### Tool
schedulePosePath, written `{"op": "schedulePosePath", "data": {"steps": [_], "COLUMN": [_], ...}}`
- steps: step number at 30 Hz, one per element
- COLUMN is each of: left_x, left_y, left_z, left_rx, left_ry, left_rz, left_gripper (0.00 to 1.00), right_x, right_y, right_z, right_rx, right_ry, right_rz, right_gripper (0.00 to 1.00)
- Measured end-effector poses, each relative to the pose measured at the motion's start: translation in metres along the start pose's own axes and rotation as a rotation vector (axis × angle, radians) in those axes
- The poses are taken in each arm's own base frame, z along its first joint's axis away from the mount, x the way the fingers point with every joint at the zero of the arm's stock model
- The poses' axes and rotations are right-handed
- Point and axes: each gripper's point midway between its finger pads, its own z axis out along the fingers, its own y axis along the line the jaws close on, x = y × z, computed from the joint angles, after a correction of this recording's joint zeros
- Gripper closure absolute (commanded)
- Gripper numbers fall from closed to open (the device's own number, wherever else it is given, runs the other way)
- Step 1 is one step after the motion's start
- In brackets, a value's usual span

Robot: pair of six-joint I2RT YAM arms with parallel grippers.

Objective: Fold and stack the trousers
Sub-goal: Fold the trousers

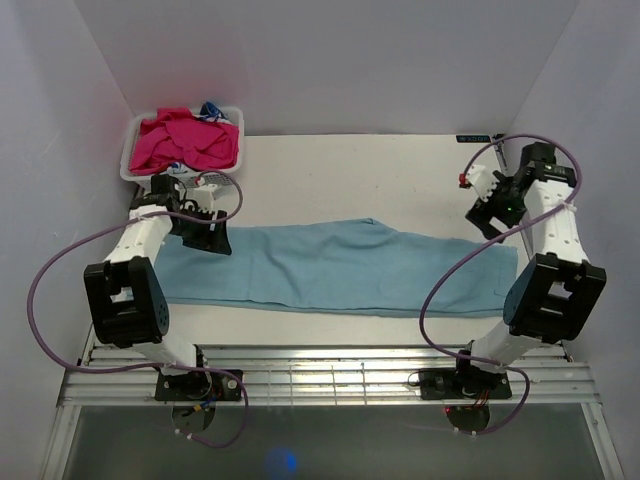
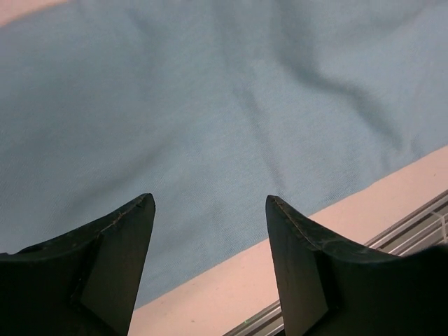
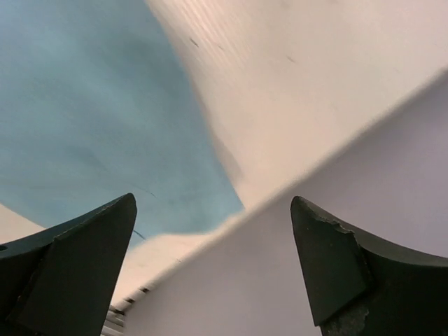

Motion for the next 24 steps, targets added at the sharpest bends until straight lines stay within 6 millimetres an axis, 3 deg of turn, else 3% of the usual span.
{"op": "schedulePosePath", "data": {"steps": [4,8,10,14,18,24], "left_x": [-0.002,0.014,0.025,0.05,0.075,0.103], "left_y": [0.022,0.059,0.078,0.11,0.143,0.167], "left_z": [-0.017,-0.037,-0.049,-0.073,-0.089,-0.083], "left_rx": [-0.063,-0.141,-0.181,-0.248,-0.298,-0.289], "left_ry": [-0.041,-0.065,-0.079,-0.099,-0.099,-0.058], "left_rz": [-0.097,-0.238,-0.302,-0.394,-0.454,-0.491], "left_gripper": [0.25,0.25,0.25,0.24,0.24,0.24], "right_x": [-0.046,-0.049,-0.039,-0.033,-0.013,0.007], "right_y": [0.051,0.111,0.124,0.107,0.085,0.07], "right_z": [0.048,0.1,0.122,0.127,0.129,0.128], "right_rx": [-0.205,-0.399,-0.443,-0.388,-0.325,-0.272], "right_ry": [-0.055,0.032,0.097,0.117,0.146,0.18], "right_rz": [0.098,0.182,0.223,0.288,0.337,0.359], "right_gripper": [0.05,0.07,0.08,0.09,0.07,0.03]}}
